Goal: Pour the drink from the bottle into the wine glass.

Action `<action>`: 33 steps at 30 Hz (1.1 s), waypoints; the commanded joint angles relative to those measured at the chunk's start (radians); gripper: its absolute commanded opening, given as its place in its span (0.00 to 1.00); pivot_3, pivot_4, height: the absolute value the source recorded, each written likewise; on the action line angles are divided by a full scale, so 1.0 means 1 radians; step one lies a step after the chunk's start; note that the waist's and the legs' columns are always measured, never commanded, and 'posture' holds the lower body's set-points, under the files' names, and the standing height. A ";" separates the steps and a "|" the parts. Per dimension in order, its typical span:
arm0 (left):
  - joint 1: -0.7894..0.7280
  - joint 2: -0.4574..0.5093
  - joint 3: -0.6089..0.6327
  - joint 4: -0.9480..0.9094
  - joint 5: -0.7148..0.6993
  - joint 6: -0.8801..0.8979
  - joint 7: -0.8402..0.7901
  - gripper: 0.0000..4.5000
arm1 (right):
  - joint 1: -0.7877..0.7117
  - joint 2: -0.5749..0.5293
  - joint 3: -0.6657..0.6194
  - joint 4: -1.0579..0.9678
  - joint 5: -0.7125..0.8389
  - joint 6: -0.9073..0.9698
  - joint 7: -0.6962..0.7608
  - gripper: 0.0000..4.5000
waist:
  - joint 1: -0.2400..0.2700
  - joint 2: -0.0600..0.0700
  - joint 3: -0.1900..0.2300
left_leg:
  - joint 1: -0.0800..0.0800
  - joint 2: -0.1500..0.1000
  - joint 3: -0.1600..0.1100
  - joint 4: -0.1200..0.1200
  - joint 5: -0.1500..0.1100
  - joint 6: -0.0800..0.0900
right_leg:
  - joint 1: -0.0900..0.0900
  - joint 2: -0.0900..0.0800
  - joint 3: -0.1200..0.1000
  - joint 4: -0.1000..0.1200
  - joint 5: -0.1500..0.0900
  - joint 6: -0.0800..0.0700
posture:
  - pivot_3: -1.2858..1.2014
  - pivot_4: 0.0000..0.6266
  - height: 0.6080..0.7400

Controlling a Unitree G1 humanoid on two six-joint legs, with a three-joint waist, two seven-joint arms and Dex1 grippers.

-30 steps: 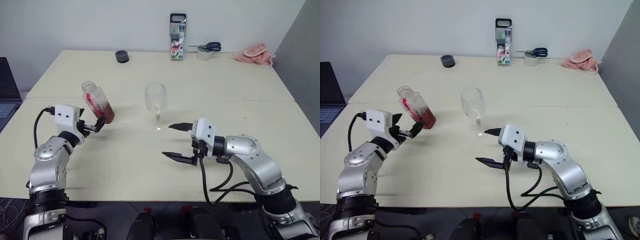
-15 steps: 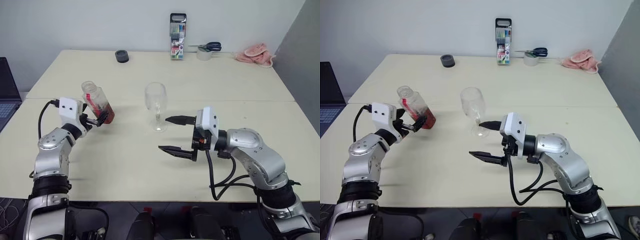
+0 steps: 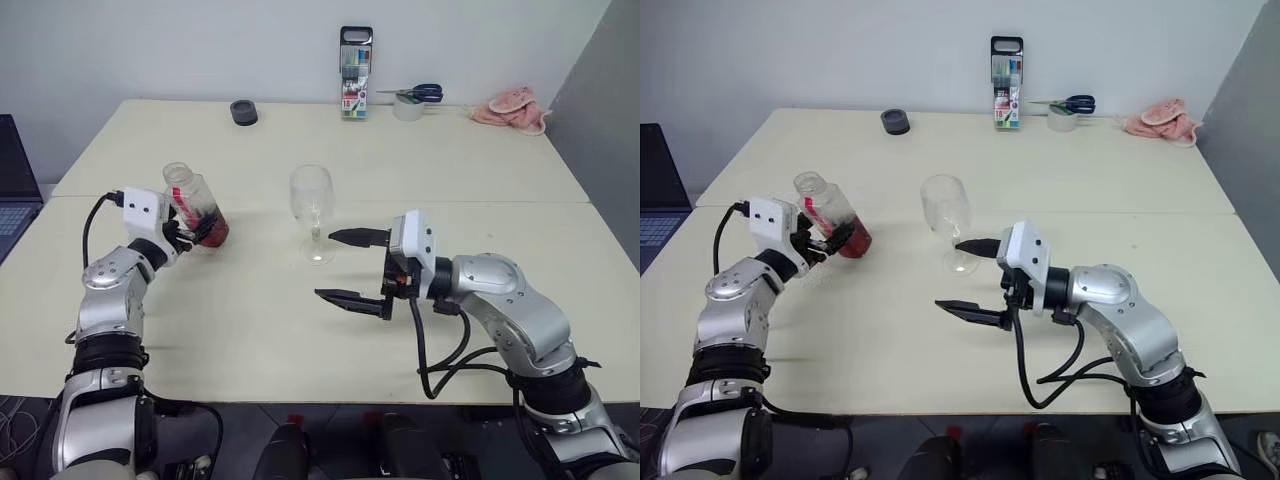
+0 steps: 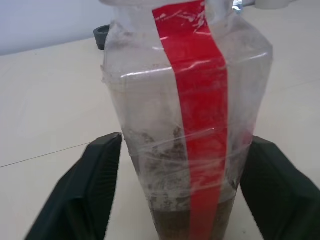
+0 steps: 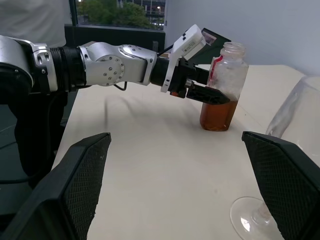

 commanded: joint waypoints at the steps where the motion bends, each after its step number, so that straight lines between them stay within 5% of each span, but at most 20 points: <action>1: -0.016 0.004 0.001 0.001 0.002 -0.032 -0.005 0.50 | -0.021 0.008 -0.009 -0.023 -0.013 -0.041 -0.020 1.00 | 0.000 0.000 0.000 | 0.000 0.000 0.000 0.000 0.000 0.000 | 0.000 0.000 0.000 0.000 0.000 0.000 | 0.52 0.24 1.00; 4: -0.011 -0.001 0.006 -0.002 -0.001 -0.039 0.007 0.37 | -0.025 0.026 -0.027 -0.022 -0.029 -0.046 -0.072 1.00 | 0.000 0.000 0.000 | 0.000 0.000 0.000 0.000 0.000 0.000 | 0.000 0.000 0.000 0.000 0.000 0.000 | 0.52 0.24 1.00; 20: -0.024 -0.073 -0.106 -0.372 0.082 0.087 0.151 0.37 | 0.070 -0.006 -0.111 -0.184 0.002 0.069 -0.234 1.00 | 0.004 0.000 0.000 | -0.002 -0.001 -0.001 0.001 0.001 -0.001 | 0.000 -0.001 -0.001 0.000 0.000 0.000 | 0.52 0.24 1.00; 33: -0.195 0.038 -0.293 -0.316 0.351 -0.188 0.119 0.37 | 0.029 0.044 -0.156 -0.153 0.041 0.108 -0.339 1.00 | -0.006 0.000 0.000 | -0.001 0.000 0.000 0.000 0.001 -0.001 | -0.001 0.000 0.000 0.000 0.000 0.000 | 0.52 0.24 1.00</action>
